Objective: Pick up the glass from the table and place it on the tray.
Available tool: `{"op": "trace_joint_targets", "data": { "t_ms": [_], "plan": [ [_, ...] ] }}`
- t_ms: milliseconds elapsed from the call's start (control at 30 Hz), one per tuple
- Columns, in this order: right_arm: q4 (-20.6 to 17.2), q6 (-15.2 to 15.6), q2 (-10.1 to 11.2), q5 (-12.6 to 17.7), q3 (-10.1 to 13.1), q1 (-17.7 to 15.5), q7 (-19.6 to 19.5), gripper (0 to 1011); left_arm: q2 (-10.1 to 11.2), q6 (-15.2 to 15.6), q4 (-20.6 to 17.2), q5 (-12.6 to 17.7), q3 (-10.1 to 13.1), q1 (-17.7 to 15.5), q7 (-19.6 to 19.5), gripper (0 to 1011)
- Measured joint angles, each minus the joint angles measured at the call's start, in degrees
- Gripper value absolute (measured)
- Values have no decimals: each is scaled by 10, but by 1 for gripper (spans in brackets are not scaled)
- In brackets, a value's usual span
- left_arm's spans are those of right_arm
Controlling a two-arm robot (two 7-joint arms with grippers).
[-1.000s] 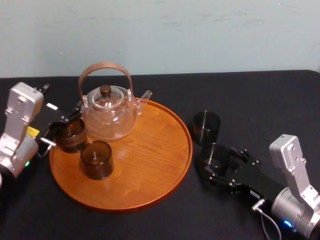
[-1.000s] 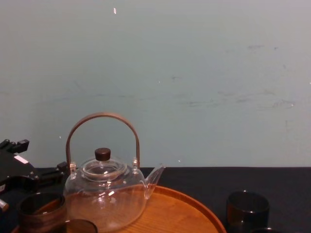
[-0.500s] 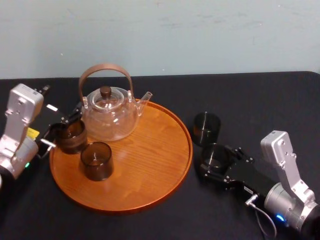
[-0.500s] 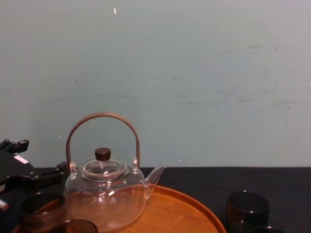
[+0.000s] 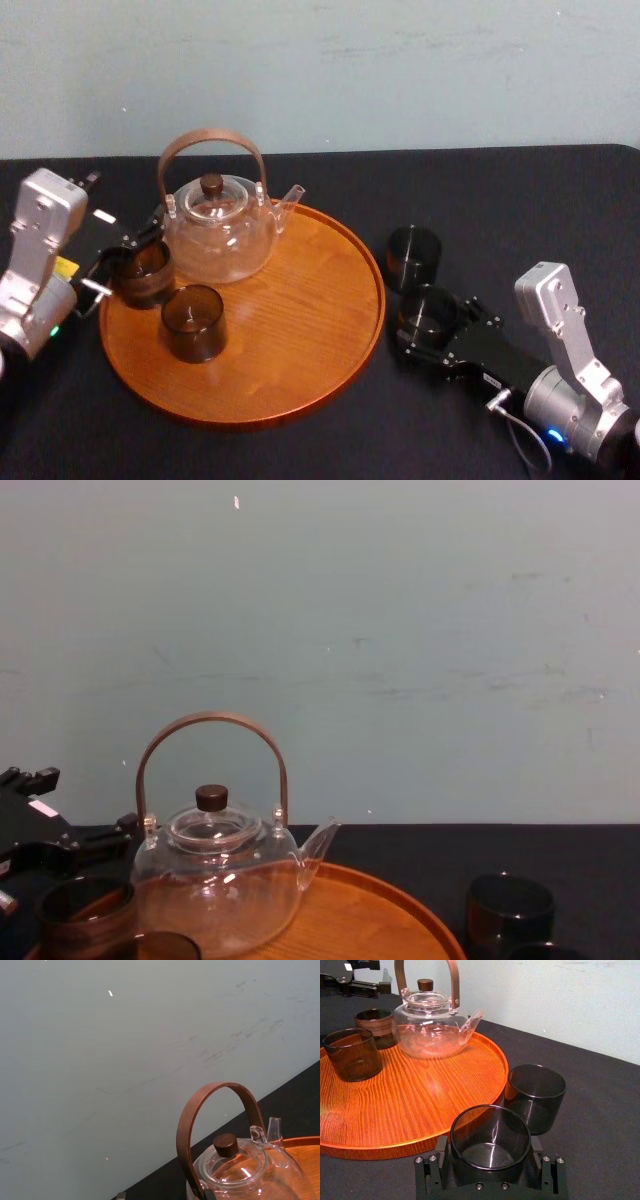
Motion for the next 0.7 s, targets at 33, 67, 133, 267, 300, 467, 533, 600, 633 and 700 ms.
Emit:
{"op": "trace_joint_targets", "data": {
  "t_ms": [33,67,133,267,300,467,533,600,633,700],
  "plan": [
    [0,0,0,0,0,0,0,1004,0,0,0,0,0,0,0,1001],
    [-1,0,1,0,0,-1,-1,1004,0,0,0,0,0,0,0,1001],
    [-2,0,1,1,0,-1,-1,1004,0,0,0,0,0,0,0,1001],
    [-4,-1,2,2,0,-2,-2,1004,0,0,0,0,0,0,0,1001],
    [-4,-1,3,2,0,-3,-2,1004,0,0,0,0,0,0,0,1001],
    [-5,-1,4,3,1,-3,-3,955,0,0,0,0,0,0,0,1001],
    [-6,-1,4,3,1,-4,-3,912,0,0,0,0,0,0,0,1001],
    [-6,-2,4,3,1,-4,-4,901,0,0,0,0,0,0,0,1001],
    [-6,-2,4,3,1,-4,-4,900,0,0,0,0,0,0,0,1001],
    [-6,-2,4,3,1,-4,-4,900,0,0,0,0,0,0,0,1001]
  ]
}}
